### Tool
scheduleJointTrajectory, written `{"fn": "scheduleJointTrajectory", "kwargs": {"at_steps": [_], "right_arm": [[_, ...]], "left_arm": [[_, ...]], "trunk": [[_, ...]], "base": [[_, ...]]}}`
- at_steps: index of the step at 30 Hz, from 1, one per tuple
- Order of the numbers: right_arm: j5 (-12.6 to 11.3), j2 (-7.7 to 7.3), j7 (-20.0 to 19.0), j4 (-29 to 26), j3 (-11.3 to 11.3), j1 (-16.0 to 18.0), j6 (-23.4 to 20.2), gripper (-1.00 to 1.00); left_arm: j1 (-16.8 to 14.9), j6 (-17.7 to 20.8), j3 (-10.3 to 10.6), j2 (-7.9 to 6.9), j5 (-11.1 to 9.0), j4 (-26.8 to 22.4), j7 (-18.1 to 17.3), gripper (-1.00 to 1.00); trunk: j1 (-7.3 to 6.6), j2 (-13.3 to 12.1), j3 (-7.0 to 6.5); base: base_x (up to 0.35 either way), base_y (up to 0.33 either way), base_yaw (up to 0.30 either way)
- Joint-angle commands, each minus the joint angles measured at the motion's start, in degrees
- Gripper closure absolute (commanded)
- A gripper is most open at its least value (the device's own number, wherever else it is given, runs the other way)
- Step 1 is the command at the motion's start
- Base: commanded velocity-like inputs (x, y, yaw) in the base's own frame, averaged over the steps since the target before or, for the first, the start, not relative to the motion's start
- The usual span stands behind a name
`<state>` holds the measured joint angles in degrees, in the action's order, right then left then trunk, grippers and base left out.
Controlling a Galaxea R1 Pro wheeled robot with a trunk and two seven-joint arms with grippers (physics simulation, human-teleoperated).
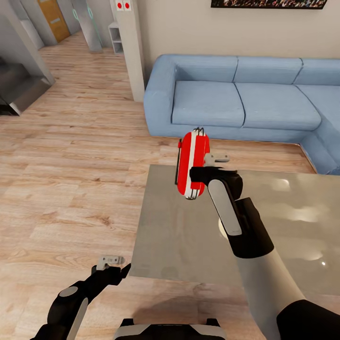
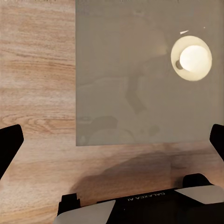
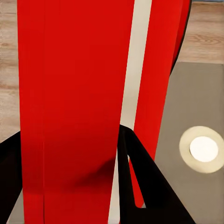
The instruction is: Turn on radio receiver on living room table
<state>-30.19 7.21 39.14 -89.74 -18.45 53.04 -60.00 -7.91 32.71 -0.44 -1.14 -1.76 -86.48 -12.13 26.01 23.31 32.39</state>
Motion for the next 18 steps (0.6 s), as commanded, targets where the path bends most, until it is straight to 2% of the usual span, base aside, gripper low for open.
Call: {"fn": "scheduleJointTrajectory", "kwargs": {"at_steps": [1, 11, 15, 17, 18], "right_arm": [[0.2, 0.00, 0.0, 0.0, 0.0, 0.0, 0.0, 1.00], [0.6, -0.13, 0.1, 0.3, 0.0, -0.1, 0.0, 1.00], [2.0, -1.23, 0.7, 0.4, -0.4, 0.0, 0.0, 1.00], [6.1, -3.61, 1.5, 0.8, -0.7, -0.1, 0.0, 1.00], [9.9, -4.86, 1.6, 1.5, -1.6, -0.1, 0.0, 1.00]], "left_arm": [[0.0, 0.0, 0.0, 0.00, 0.0, 0.0, 0.0, -1.00], [0.0, 0.0, -0.1, -0.03, -0.2, -0.2, -0.4, -1.00], [-0.3, 0.2, -0.2, -0.17, -1.0, -0.2, -3.4, -1.00], [-2.5, 1.2, -0.5, -0.35, -1.4, -0.2, -6.5, -1.00], [-4.9, 3.5, -0.5, -0.39, -1.6, -0.2, -7.9, -1.00]], "trunk": [[0.00, 0.0, 0.00], [0.00, 0.0, 0.00], [0.00, 0.0, 0.00], [0.00, 0.0, 0.00], [0.00, 0.0, 0.00]], "base": [[0.000, 0.000, 0.000], [0.000, 0.000, 0.000], [0.000, 0.000, 0.000], [0.000, 0.000, 0.000], [0.000, 0.000, 0.000]]}}
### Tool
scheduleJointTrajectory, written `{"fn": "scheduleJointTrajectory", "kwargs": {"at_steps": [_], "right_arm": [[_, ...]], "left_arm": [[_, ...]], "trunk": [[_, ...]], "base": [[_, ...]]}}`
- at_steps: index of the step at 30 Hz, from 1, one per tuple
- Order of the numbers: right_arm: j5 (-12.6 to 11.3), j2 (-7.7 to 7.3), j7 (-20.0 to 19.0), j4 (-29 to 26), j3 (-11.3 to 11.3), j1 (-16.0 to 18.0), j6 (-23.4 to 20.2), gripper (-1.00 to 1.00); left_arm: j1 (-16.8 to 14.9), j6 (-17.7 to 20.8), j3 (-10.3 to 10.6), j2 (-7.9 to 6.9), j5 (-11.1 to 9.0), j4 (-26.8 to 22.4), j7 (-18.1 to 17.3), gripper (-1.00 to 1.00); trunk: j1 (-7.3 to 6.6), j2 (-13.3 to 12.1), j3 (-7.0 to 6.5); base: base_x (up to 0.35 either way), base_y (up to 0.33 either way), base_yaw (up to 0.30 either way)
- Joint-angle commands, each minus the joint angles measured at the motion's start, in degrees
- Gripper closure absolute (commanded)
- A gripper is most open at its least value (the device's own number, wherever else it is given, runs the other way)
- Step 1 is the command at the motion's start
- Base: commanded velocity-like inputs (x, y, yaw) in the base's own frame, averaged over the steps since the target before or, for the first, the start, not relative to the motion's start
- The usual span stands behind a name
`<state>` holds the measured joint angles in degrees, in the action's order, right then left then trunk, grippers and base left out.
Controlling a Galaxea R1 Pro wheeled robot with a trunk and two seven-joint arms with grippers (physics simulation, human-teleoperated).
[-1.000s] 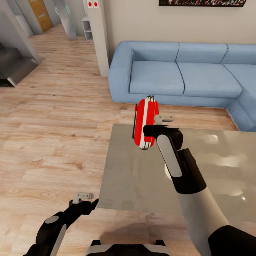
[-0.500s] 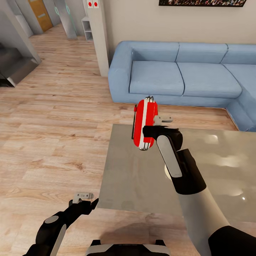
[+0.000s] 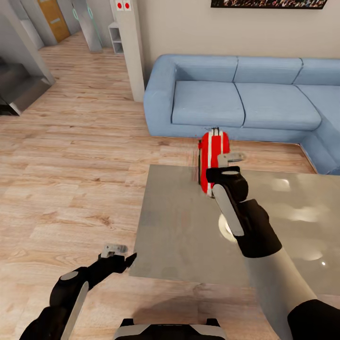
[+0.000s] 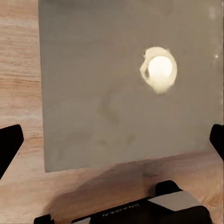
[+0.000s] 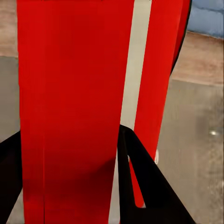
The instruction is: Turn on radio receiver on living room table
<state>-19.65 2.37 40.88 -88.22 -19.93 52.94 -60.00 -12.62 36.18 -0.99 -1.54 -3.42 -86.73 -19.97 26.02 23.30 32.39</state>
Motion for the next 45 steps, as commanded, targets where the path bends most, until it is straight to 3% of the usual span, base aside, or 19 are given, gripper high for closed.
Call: {"fn": "scheduleJointTrajectory", "kwargs": {"at_steps": [1, 3, 4, 6, 8, 12, 16, 19, 22, 25, 30, 36, 42, 45], "right_arm": [[0.8, -0.42, -0.1, 0.2, -1.0, 0.0, 0.0, 1.00], [7.7, -2.86, 0.2, 1.3, -7.4, 0.0, 0.0, 1.00], [9.7, -3.81, 0.3, 1.5, -9.4, 0.0, 0.0, 1.00], [18.0, -7.89, 1.3, 2.1, -17.1, 0.0, 2.6, 1.00], [22.8, -10.31, 2.4, 2.2, -20.8, 0.0, 4.9, 1.00], [27.6, -12.77, 5.8, 3.6, -24.2, -1.3, 8.2, 1.00], [30.0, -13.21, 9.8, 8.3, -26.4, -4.1, 10.8, 1.00], [32.6, -13.00, 14.3, 16.2, -31.4, -5.5, 14.4, 1.00], [33.6, -12.51, 17.6, 23.1, -35.3, -6.0, 16.8, 1.00], [33.9, -11.28, 20.7, 30.3, -38.5, -6.2, 19.2, 1.00], [34.1, -8.99, 22.6, 38.6, -41.6, -6.2, 22.5, 1.00], [34.4, -4.73, 26.7, 48.3, -44.8, -6.2, 24.3, 1.00], [34.5, -4.07, 28.6, 51.7, -50.6, -6.2, 24.7, 1.00], [34.4, -4.30, 28.4, 52.1, -52.3, -6.2, 25.1, 1.00]], "left_arm": [[-1.1, 1.2, 0.0, -0.01, -0.1, 0.0, -0.5, -1.00], [-5.2, 6.8, -0.1, -0.05, -1.2, 0.0, -2.3, -1.00], [-6.3, 8.2, -0.1, -0.06, -1.6, -0.1, -2.8, -1.00], [-10.4, 13.3, -0.2, -0.25, -2.9, -0.2, -4.7, -1.00], [-13.2, 16.3, -0.2, -0.51, -3.5, -0.2, -5.6, -1.00], [-18.4, 21.3, -0.5, -0.99, -5.0, -0.3, -7.0, -1.00], [-21.4, 22.8, -1.7, -1.44, -7.3, -0.3, -8.4, -1.00], [-23.2, 23.4, -3.0, -2.65, -10.3, -0.3, -9.1, -1.00], [-23.7, 23.6, -3.4, -3.75, -13.1, -0.3, -9.3, -1.00], [-24.0, 23.6, -3.7, -5.09, -16.9, -0.3, -9.3, -1.00], [-24.1, 23.7, -3.9, -6.92, -21.7, -0.3, -9.4, -1.00], [-24.1, 23.7, -3.9, -7.59, -24.8, -0.3, -9.4, -1.00], [-24.9, 23.8, -3.9, -7.68, -27.5, -0.3, -9.4, -1.00], [-25.3, 23.8, -3.9, -7.68, -28.8, -0.3, -9.3, -1.00]], "trunk": [[-0.02, 0.0, 0.00], [-0.02, 0.0, 0.00], [-0.02, 0.0, 0.00], [-0.02, 0.0, 0.00], [-0.02, 0.0, 0.00], [-0.02, 0.0, 0.00], [-0.02, 0.0, 0.00], [-0.02, 0.0, 0.00], [-0.02, 0.0, 0.00], [-0.02, 0.0, 0.00], [-0.02, 0.0, 0.00], [-0.02, 0.0, 0.00], [-0.02, 0.0, 0.00], [-0.02, 0.0, 0.00]], "base": [[0.000, 0.000, 0.000], [0.000, 0.000, 0.000], [0.000, 0.000, 0.000], [0.000, 0.000, 0.000], [0.000, 0.000, 0.000], [0.000, 0.000, 0.000], [0.000, 0.000, 0.000], [0.000, 0.000, 0.000], [0.000, 0.000, 0.000], [0.000, 0.000, 0.000], [0.000, 0.000, 0.000], [0.000, 0.000, 0.000], [0.000, 0.000, 0.000], [0.000, 0.000, 0.000]]}}
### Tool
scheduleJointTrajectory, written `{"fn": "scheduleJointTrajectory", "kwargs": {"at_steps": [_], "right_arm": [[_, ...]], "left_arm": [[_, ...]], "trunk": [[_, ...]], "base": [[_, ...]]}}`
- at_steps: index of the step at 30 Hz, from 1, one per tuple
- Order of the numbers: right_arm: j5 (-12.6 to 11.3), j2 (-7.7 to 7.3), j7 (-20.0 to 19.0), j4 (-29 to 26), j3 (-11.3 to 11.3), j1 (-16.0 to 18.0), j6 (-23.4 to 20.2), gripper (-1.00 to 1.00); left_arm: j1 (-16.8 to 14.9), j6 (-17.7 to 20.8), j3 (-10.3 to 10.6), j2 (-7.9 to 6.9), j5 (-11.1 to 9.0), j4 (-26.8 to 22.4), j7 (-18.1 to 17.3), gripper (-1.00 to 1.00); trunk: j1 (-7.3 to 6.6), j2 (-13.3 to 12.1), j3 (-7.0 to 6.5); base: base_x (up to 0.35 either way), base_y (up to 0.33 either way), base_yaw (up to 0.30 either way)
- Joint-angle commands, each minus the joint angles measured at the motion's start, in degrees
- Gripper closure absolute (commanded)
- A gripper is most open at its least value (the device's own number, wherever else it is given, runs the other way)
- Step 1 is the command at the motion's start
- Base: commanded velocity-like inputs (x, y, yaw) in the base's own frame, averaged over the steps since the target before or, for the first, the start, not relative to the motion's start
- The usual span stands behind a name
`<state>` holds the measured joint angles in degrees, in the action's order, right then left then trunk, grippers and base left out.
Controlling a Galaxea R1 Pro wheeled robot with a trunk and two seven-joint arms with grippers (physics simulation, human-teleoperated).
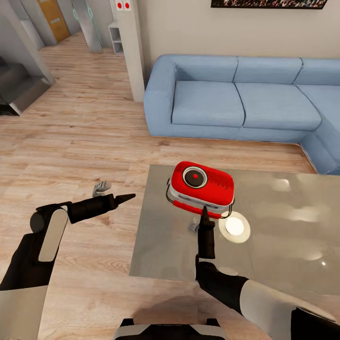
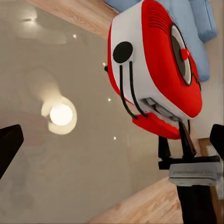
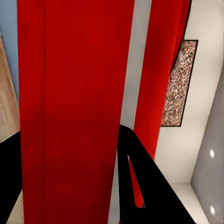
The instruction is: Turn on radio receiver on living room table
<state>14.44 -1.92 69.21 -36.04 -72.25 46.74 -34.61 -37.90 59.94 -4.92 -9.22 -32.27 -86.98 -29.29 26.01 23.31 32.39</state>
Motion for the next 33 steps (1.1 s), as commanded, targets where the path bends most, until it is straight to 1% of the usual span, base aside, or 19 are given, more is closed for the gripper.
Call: {"fn": "scheduleJointTrajectory", "kwargs": {"at_steps": [1, 4, 7, 9, 13, 18, 21, 22, 23, 24, 26, 27, 29, 33], "right_arm": [[0.3, -0.12, -0.3, 0.1, -0.6, 0.0, 0.2, 1.00], [0.2, -0.28, -1.4, 0.3, -1.6, 0.0, 1.3, 1.00], [0.1, -0.49, -2.7, 0.4, -2.3, 0.0, 1.7, 1.00], [0.2, -1.27, -3.4, 0.4, -2.5, 0.0, 1.9, 1.00], [0.3, -2.42, -3.5, 0.4, -3.2, 0.0, 2.1, 1.00], [0.3, -2.78, -3.4, 0.4, -3.5, 0.0, 2.0, 1.00], [0.3, -2.86, -3.2, 0.4, -3.7, 0.0, 1.9, 1.00], [0.3, -2.88, -3.1, 0.4, -3.7, 0.0, 1.8, 1.00], [0.3, -2.88, -3.1, 0.4, -3.7, 0.0, 1.7, 1.00], [0.5, -2.89, -3.0, 0.4, -3.7, 0.0, 1.6, 1.00], [0.8, -2.90, -2.9, 0.4, -3.7, 0.0, 1.5, 1.00], [1.4, -2.90, -2.9, 0.4, -3.8, 0.0, 1.5, 1.00], [2.0, -2.87, -2.9, 0.4, -3.8, 0.0, 1.4, 1.00], [2.6, -2.74, -3.0, 0.4, -4.4, 0.0, 1.3, 1.00]], "left_arm": [[-0.1, 0.0, 0.0, 0.01, -0.6, 0.0, 0.1, -1.00], [-0.2, 0.0, 0.0, 0.13, -1.4, 0.1, 0.1, -1.00], [-0.2, 0.0, 0.0, 0.26, -1.8, 0.2, 0.2, -1.00], [-0.2, 0.0, 0.0, 0.31, -2.0, 0.2, 0.2, -1.00], [-0.5, 0.0, 0.0, 0.38, -2.1, 0.2, 0.2, -1.00], [-0.8, 0.0, 0.1, 0.91, -2.2, 0.2, 0.3, -1.00], [-0.8, 0.0, 0.1, 1.61, -3.3, 0.2, 0.2, -1.00], [-0.9, 0.0, 0.2, 1.99, -4.3, 0.2, 0.3, -1.00], [-1.0, 0.0, 0.2, 2.16, -4.9, 0.2, 0.3, -1.00], [-1.2, 0.0, 0.2, 2.39, -6.1, 0.2, 0.3, -1.00], [-1.8, 0.0, 0.2, 2.54, -7.3, 0.1, 0.3, -1.00], [-2.4, 0.0, 0.3, 2.67, -8.3, 0.2, 0.4, -1.00], [-3.2, 0.1, 0.4, 2.79, -9.1, 0.2, 0.6, -1.00], [-4.1, 0.1, 0.5, 3.22, -9.7, 0.1, 0.7, -1.00]], "trunk": [[0.00, 0.0, 0.00], [0.00, 0.0, 0.00], [0.00, 0.0, 0.00], [0.00, 0.0, 0.00], [0.00, 0.0, 0.00], [0.00, 0.0, 0.00], [0.00, 0.0, 0.00], [0.00, 0.0, 0.00], [0.00, 0.0, 0.00], [0.00, 0.0, 0.00], [0.00, 0.0, 0.00], [0.00, 0.0, 0.00], [0.00, 0.0, 0.00], [0.00, 0.0, 0.00]], "base": [[0.000, 0.000, 0.000], [0.000, 0.000, 0.000], [0.000, 0.000, 0.000], [0.000, 0.000, 0.000], [0.000, 0.000, 0.000], [0.000, 0.000, 0.000], [0.000, 0.000, 0.000], [0.000, 0.000, 0.000], [0.000, 0.000, 0.000], [0.000, 0.000, 0.000], [0.000, 0.000, 0.000], [0.000, 0.000, 0.000], [0.000, 0.000, 0.000], [0.000, 0.000, 0.000]]}}
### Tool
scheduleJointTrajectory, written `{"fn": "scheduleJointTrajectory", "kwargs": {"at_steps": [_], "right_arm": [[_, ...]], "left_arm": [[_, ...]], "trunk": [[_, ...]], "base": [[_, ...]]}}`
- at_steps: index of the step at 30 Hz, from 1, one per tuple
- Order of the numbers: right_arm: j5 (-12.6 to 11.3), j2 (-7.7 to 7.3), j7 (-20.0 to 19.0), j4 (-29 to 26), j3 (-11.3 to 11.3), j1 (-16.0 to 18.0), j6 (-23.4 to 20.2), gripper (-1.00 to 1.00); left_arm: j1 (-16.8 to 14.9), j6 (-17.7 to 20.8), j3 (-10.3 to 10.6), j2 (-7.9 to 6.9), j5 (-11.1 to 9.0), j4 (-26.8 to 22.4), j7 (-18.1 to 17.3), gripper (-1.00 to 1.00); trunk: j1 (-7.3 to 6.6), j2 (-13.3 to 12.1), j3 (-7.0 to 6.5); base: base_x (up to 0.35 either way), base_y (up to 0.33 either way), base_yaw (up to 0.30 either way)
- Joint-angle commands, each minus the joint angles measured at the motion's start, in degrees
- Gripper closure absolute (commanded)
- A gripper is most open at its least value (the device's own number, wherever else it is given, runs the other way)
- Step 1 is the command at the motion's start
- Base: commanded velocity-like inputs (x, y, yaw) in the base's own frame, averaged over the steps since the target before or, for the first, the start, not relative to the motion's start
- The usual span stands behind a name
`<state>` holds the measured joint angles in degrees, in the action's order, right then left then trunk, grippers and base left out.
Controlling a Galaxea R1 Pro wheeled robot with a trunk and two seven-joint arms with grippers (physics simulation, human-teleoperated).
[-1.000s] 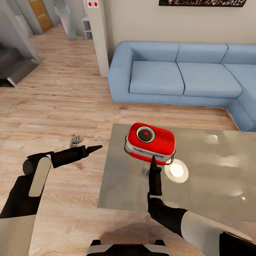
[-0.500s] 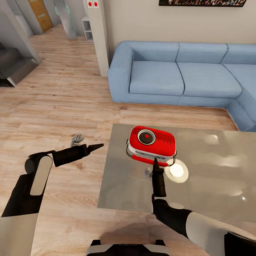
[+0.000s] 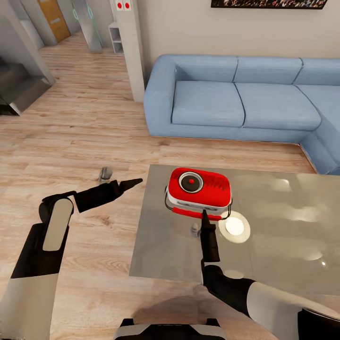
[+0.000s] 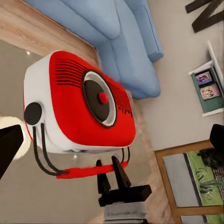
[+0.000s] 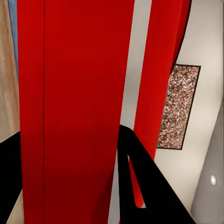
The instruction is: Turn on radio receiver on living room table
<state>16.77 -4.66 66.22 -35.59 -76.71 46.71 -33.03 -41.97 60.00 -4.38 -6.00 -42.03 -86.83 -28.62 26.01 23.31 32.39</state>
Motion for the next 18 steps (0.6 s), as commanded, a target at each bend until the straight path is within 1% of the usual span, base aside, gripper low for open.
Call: {"fn": "scheduleJointTrajectory", "kwargs": {"at_steps": [1, 2, 4, 6, 12, 15, 16, 17, 18], "right_arm": [[0.3, 0.11, 0.0, -0.1, -0.2, 0.0, -0.3, 1.00], [0.4, 0.18, 0.0, -0.1, -0.3, 0.0, -0.4, 1.00], [0.5, 0.38, 0.0, -0.2, -0.6, 0.0, -0.9, 1.00], [0.4, 0.47, -0.1, -0.3, -0.7, 0.0, -1.6, 1.00], [0.5, 0.46, 0.0, -0.7, -0.7, 0.0, -2.1, 1.00], [0.6, 0.45, 0.0, -0.8, -0.7, 0.0, -2.1, 1.00], [0.6, 0.45, 0.0, -0.9, -0.7, 0.0, -2.1, 1.00], [0.6, 0.47, 0.0, -0.9, -0.7, 0.0, -2.1, 1.00], [0.6, 0.49, 0.0, -0.9, -0.7, 0.0, -2.1, 1.00]], "left_arm": [[-0.4, 0.0, 0.1, 0.53, -0.1, 0.0, 0.0, -1.00], [-0.5, 0.0, 0.1, 0.86, -0.1, 0.0, 0.1, -1.00], [-1.0, 0.0, 0.1, 2.13, -0.2, 0.1, 0.1, -1.00], [-1.7, 0.0, 0.1, 2.75, -0.2, 0.1, 0.1, -1.00], [-3.6, 0.0, 0.2, 3.12, -0.2, 0.3, 0.3, -1.00], [-4.3, 0.0, 0.2, 3.16, -0.3, 0.4, 1.2, -1.00], [-4.7, 0.0, 0.2, 3.19, -0.3, 0.5, 2.0, -1.00], [-4.8, 0.0, 0.2, 3.21, -0.3, 0.5, 2.6, 1.00], [-4.9, 0.0, 0.2, 3.23, -0.4, 0.5, 3.7, 1.00]], "trunk": [[0.00, 0.0, 0.00], [0.00, 0.0, 0.00], [0.00, 0.0, 0.00], [0.00, 0.0, 0.00], [0.00, 0.0, 0.00], [0.00, 0.0, 0.00], [0.00, 0.0, 0.00], [0.00, 0.0, 0.00], [0.00, 0.0, 0.00]], "base": [[0.000, 0.000, 0.000], [0.000, 0.000, 0.000], [0.000, 0.000, 0.000], [0.000, 0.000, 0.000], [0.000, 0.000, 0.000], [0.000, 0.000, 0.000], [0.000, 0.000, 0.000], [0.000, 0.000, 0.000], [0.000, 0.000, 0.000]]}}
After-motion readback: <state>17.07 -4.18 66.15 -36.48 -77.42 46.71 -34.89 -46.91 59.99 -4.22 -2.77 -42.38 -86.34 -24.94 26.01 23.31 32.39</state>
